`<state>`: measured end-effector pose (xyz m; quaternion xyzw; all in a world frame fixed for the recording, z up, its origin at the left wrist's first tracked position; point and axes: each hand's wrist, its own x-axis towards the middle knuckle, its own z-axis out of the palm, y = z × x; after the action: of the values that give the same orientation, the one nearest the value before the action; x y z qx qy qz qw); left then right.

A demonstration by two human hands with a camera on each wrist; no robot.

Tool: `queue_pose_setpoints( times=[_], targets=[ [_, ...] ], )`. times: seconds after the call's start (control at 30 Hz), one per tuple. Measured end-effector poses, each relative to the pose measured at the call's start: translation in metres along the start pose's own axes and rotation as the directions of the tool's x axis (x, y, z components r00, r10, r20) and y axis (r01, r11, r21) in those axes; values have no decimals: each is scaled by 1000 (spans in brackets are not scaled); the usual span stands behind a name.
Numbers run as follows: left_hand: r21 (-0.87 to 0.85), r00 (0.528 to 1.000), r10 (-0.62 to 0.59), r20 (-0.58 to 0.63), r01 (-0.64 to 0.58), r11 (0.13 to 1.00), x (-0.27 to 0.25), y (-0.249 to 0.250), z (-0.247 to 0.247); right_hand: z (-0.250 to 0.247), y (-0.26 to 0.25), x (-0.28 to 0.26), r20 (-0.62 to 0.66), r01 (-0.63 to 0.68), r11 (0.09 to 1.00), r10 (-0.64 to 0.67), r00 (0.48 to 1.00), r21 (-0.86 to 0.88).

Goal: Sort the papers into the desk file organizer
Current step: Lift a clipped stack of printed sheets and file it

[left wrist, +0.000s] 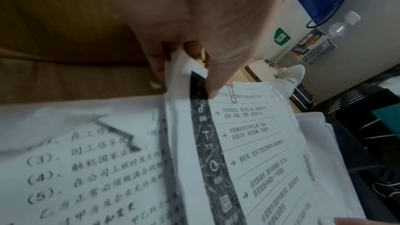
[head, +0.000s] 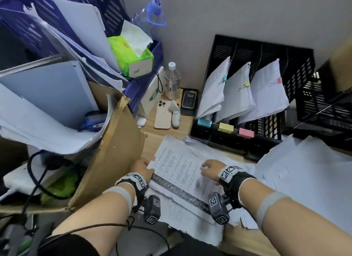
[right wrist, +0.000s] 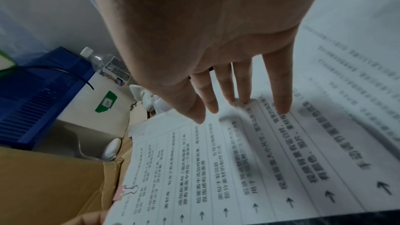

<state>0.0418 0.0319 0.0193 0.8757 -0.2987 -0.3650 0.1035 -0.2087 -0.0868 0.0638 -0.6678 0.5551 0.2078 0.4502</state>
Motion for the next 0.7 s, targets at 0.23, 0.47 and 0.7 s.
queue_pose_setpoints(
  times=[0.23,0.47,0.7],
  targets=[
    [-355,978,188,-93,-208,911,-17,18,-14,11,7,-1,-78,-17,998,21,997,54],
    [-382,920,364,-143,-391,837,-16,63,-33,-14,3,-24,-457,120,961,7,890,248],
    [-406,886,463,-17,-429,807,-31,122,-24,-33,45,-52,-464,79,929,106,880,362]
  ],
)
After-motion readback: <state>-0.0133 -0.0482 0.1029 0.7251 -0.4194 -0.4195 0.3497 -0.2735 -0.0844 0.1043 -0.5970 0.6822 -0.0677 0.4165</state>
